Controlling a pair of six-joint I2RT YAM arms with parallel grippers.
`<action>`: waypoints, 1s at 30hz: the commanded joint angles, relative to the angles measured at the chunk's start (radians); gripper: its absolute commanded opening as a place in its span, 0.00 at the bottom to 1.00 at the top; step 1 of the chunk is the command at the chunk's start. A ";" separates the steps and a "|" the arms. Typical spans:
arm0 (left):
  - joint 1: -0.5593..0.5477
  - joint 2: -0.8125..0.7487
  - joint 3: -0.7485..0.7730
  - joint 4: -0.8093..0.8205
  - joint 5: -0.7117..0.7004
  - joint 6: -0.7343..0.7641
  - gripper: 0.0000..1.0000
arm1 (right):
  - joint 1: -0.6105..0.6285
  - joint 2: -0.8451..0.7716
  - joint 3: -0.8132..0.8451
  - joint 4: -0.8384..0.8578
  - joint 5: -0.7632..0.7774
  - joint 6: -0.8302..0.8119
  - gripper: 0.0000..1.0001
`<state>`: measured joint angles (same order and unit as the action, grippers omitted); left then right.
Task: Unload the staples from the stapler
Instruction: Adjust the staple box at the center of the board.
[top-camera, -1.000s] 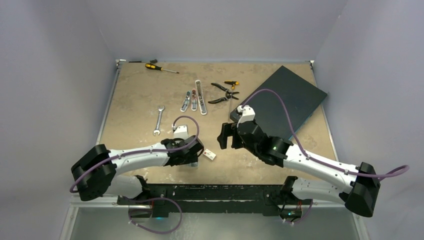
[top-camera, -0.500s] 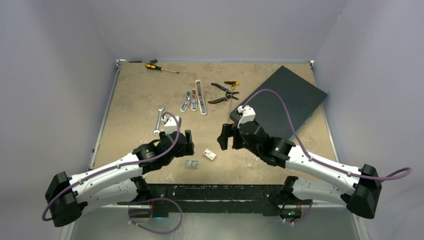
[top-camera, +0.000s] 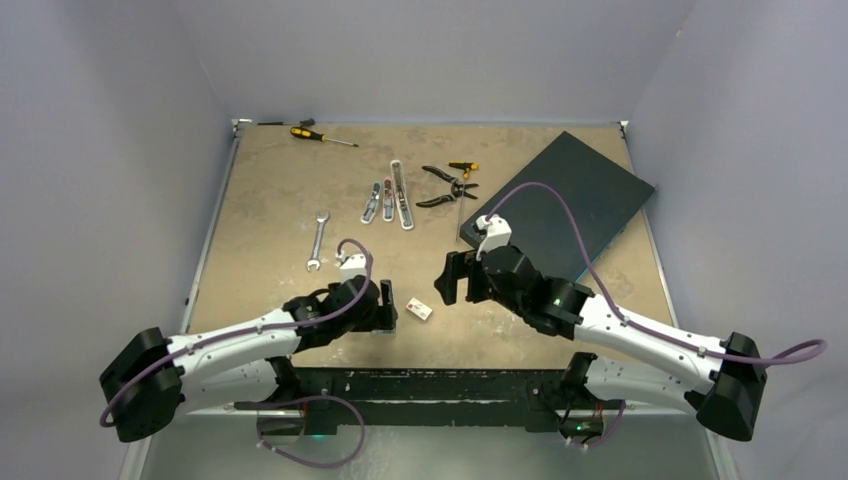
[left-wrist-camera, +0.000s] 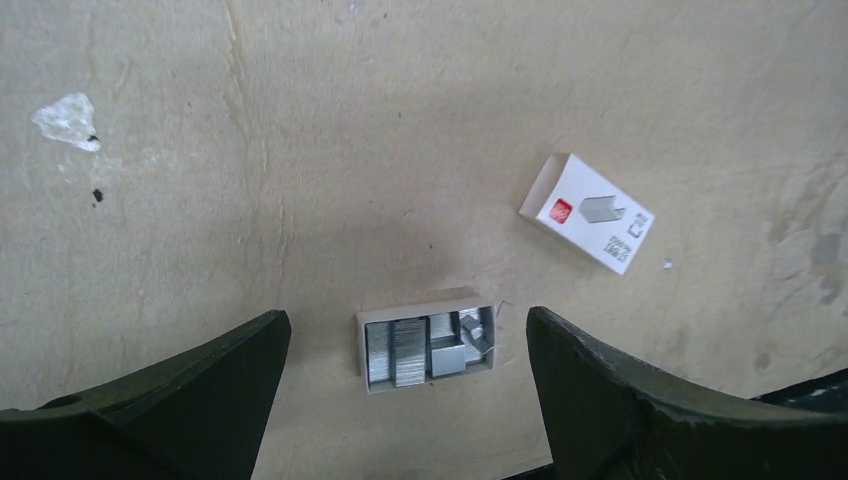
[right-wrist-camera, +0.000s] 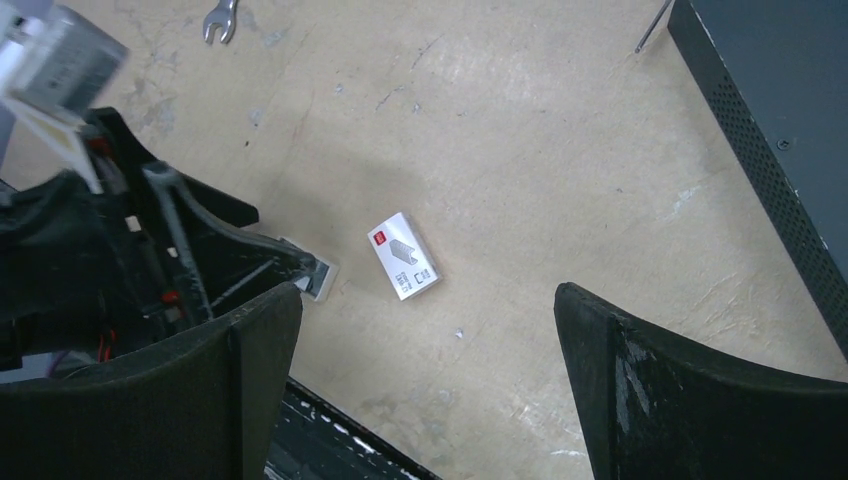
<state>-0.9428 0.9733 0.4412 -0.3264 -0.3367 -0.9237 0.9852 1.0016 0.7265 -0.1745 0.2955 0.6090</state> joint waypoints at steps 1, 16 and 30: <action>0.000 0.078 0.032 0.010 0.058 -0.023 0.87 | -0.002 -0.034 -0.008 0.010 0.001 0.005 0.99; -0.043 0.091 -0.005 0.041 0.143 -0.073 0.90 | -0.002 -0.030 -0.013 0.013 0.002 0.010 0.99; -0.075 0.239 0.025 0.181 0.184 -0.050 0.91 | -0.002 -0.024 -0.021 0.008 0.007 0.011 0.99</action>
<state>-1.0004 1.1633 0.4591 -0.1722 -0.1890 -0.9798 0.9852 0.9760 0.7128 -0.1753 0.2958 0.6109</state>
